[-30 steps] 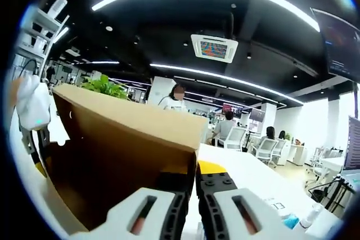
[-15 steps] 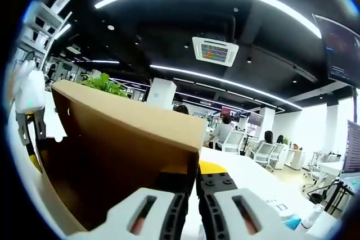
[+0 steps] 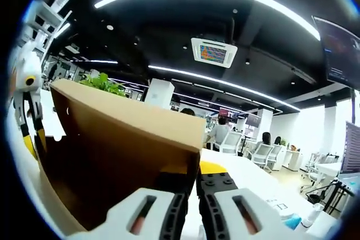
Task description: Operate the shoe box by opening the lid, removing the specified soft item, and placing it in the target area until the item is outside and the box remains undamaged.
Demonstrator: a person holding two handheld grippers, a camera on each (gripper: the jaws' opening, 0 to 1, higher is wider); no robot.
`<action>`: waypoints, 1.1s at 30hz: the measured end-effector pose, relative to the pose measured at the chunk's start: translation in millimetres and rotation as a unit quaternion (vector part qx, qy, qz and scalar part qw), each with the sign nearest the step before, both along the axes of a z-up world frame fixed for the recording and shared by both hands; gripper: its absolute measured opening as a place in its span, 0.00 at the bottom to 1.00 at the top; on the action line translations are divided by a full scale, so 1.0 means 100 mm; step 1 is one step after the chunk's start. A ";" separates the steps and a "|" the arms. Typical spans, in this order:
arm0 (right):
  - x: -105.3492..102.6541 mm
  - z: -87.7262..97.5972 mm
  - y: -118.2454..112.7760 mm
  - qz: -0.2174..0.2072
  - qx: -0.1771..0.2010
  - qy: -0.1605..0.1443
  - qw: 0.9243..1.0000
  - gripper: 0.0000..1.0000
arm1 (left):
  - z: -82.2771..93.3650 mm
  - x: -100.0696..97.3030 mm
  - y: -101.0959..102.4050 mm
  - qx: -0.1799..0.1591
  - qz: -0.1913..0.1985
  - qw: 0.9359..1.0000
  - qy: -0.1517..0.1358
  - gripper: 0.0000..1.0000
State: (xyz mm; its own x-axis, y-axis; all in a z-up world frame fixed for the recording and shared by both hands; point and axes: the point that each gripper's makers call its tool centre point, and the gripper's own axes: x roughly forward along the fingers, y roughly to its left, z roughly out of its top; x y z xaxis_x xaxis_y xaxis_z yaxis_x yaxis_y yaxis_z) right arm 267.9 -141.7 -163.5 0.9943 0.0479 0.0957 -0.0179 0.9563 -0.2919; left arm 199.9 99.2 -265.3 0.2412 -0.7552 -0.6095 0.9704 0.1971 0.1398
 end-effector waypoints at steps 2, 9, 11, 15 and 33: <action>0.00 0.00 0.00 0.000 0.001 0.003 1.000 0.01 | 0.05 0.03 0.03 -0.024 0.015 1.000 0.008 0.20; 0.00 -0.02 0.00 -0.006 -0.008 0.000 1.000 0.01 | 0.20 -0.03 0.06 -0.081 0.014 0.997 0.003 0.22; 0.00 -0.03 0.00 -0.005 -0.010 0.002 1.000 0.02 | 0.21 -0.03 0.06 -0.095 0.012 0.995 -0.001 0.25; 0.00 -0.05 0.01 0.003 -0.006 0.012 1.000 0.02 | 0.23 -0.08 0.07 -0.166 0.004 0.986 0.032 0.28; -0.02 -0.09 0.02 0.008 -0.006 0.020 1.000 0.02 | 0.63 -0.19 0.21 -0.321 0.020 0.944 0.070 0.71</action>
